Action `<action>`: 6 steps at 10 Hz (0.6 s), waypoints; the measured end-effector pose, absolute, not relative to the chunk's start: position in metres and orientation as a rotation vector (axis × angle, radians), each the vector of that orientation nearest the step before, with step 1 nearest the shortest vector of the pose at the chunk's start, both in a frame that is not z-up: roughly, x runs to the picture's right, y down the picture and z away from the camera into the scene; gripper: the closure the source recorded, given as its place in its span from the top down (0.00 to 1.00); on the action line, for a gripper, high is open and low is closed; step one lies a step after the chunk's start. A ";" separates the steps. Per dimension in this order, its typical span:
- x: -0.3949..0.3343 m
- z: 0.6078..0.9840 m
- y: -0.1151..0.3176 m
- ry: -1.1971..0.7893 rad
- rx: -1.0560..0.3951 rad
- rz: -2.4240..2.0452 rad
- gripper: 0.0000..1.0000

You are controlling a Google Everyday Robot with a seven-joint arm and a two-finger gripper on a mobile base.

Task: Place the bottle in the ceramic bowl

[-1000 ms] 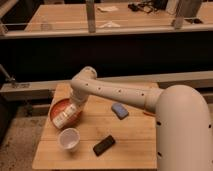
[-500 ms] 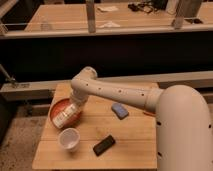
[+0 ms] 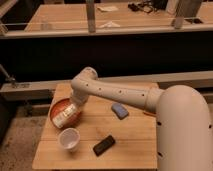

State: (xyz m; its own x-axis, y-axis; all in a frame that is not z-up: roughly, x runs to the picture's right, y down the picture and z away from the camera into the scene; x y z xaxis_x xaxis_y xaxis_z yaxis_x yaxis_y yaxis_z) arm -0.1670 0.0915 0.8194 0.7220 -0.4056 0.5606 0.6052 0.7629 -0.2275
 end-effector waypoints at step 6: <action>-0.166 0.821 0.091 -0.505 -0.411 -0.561 0.41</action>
